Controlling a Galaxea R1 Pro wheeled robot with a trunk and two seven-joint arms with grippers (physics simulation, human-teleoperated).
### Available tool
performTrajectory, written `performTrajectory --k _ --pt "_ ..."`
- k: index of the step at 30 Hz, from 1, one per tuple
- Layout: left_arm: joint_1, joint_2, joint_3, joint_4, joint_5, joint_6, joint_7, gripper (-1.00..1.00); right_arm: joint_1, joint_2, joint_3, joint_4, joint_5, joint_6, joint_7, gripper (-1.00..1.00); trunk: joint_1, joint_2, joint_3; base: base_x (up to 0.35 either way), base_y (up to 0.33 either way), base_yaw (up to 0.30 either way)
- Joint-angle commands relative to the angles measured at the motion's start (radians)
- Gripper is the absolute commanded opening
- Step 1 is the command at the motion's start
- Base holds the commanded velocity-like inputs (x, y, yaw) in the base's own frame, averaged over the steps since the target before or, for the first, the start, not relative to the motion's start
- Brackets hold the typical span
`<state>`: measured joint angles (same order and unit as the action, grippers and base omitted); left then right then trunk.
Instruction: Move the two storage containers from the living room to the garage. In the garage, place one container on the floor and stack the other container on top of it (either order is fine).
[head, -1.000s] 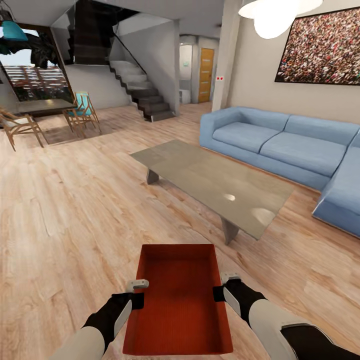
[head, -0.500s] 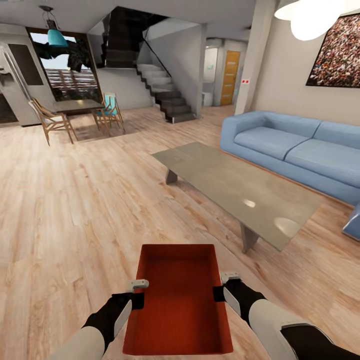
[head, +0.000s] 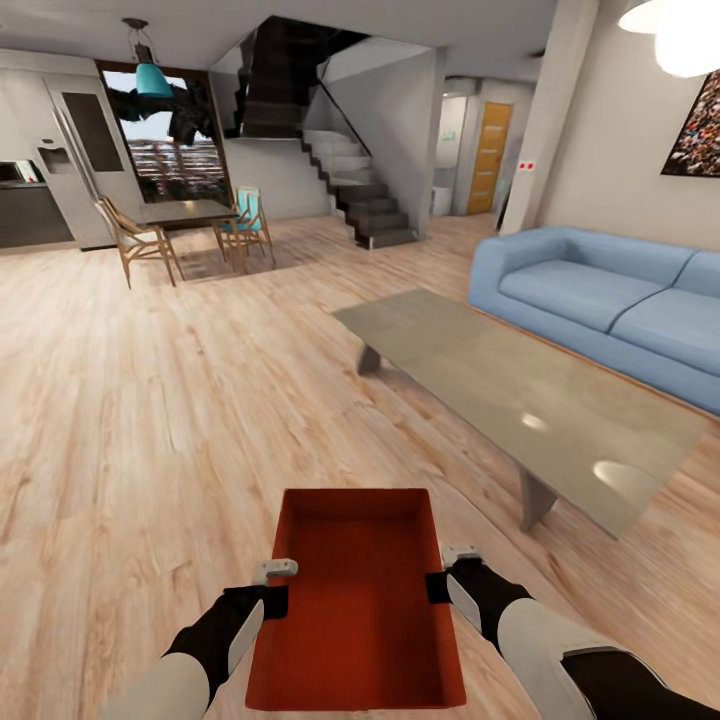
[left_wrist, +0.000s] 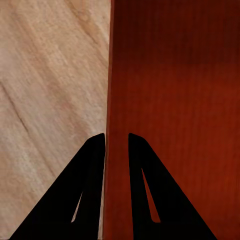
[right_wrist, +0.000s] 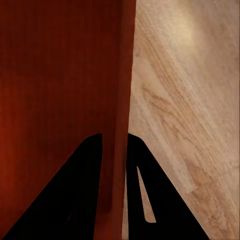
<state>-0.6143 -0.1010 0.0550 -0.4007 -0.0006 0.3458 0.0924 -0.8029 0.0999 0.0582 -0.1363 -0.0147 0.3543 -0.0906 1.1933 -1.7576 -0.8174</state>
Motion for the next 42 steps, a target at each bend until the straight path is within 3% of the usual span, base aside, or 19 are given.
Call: performTrajectory --k 1,20,42 --pt "0.000 0.000 -0.003 0.002 0.010 0.005 0.007 -1.00 -0.001 -0.008 0.020 -0.006 0.032 0.005 -0.021 -1.00 0.000 0.000 -0.001 0.278 0.206 0.011" --pt "0.000 0.000 -0.003 0.002 0.010 0.005 0.006 -1.00 -0.001 -0.008 0.020 -0.006 0.032 0.005 -0.021 -1.00 0.000 0.000 -0.001 0.281 0.211 0.202" --pt "-0.001 0.000 -0.001 0.003 0.011 0.007 0.006 -1.00 -0.001 -0.008 0.019 -0.006 0.032 0.002 -0.021 -1.00 0.000 0.000 -0.001 0.288 0.230 0.015"
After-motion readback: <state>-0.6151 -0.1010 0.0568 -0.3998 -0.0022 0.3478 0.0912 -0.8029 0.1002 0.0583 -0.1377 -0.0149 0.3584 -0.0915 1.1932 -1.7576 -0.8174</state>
